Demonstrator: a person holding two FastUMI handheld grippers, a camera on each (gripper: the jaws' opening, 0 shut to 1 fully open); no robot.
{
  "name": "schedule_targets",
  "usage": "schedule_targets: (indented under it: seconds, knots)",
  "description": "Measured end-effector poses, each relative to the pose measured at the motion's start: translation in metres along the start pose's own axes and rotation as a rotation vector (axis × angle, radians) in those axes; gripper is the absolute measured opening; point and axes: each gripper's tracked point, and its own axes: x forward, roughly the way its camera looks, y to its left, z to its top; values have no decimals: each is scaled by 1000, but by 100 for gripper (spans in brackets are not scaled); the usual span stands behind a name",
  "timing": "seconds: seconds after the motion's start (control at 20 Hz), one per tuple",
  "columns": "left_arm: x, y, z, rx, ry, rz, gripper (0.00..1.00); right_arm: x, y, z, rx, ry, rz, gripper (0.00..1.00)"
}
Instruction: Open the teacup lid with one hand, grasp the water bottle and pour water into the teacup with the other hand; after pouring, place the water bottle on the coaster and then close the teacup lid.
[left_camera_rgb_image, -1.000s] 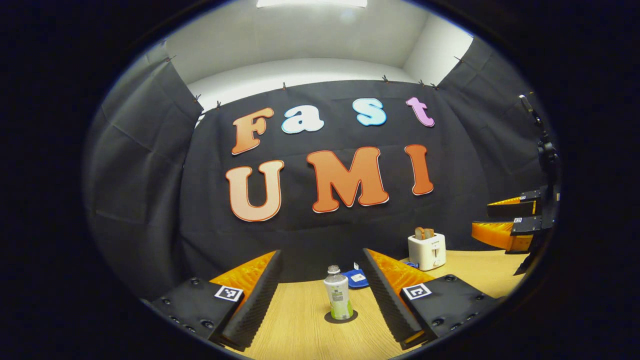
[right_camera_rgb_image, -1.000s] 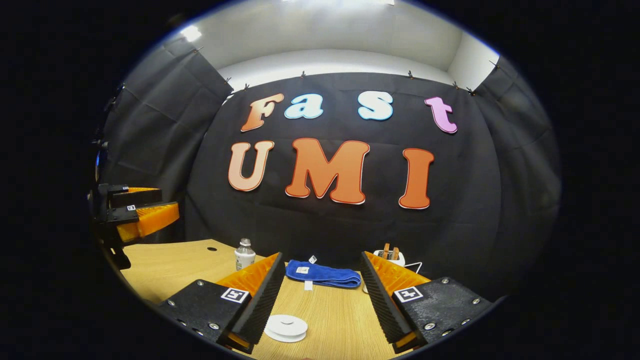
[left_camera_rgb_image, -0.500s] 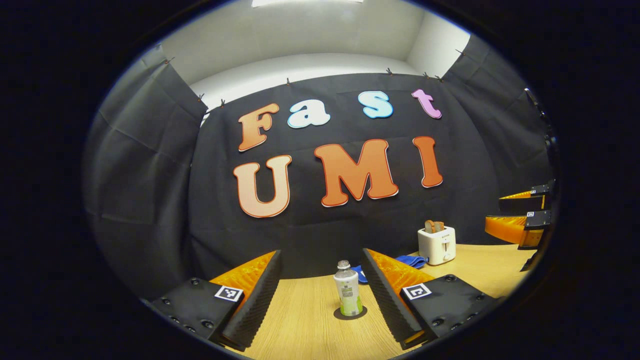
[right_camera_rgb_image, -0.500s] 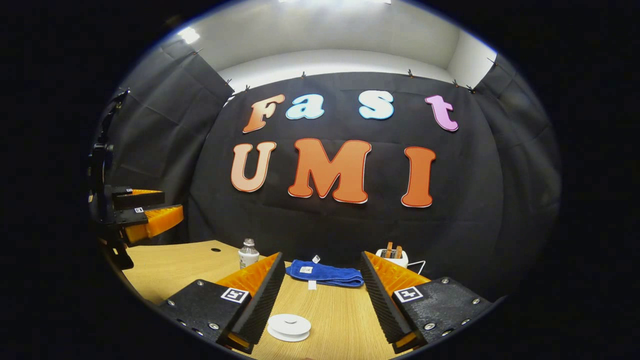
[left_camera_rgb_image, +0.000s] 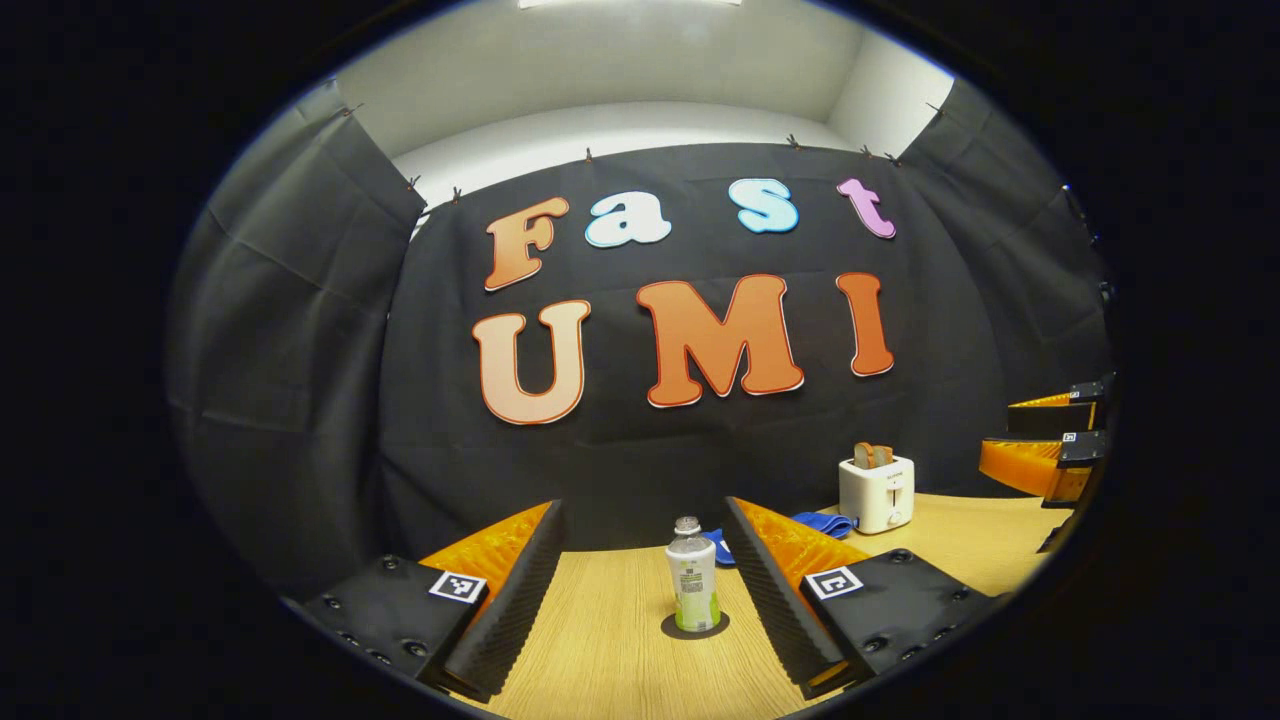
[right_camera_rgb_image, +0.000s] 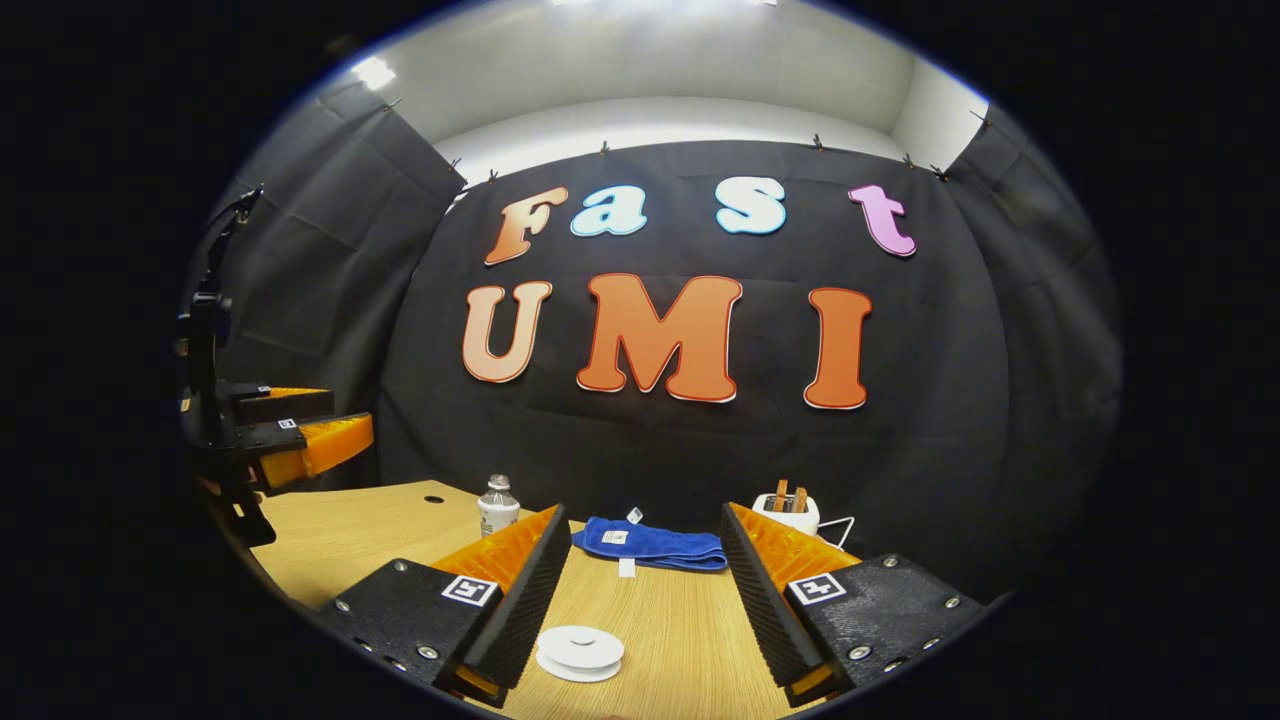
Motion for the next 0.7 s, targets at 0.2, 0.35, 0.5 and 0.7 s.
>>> schedule_targets:
  seconds: [0.2,0.35,0.5,0.7]
  knots:
    - [2,0,-4,4,6,-1,96,2,5,-5,2,9,11,90]
    - [1,0,-9,12,12,0,96,4,9,-6,1,14,19,90]
    - [2,3,-6,12,9,6,96,5,10,-4,1,8,22,90]
    - [2,7,-8,7,12,16,96,8,15,-3,14,9,28,90]
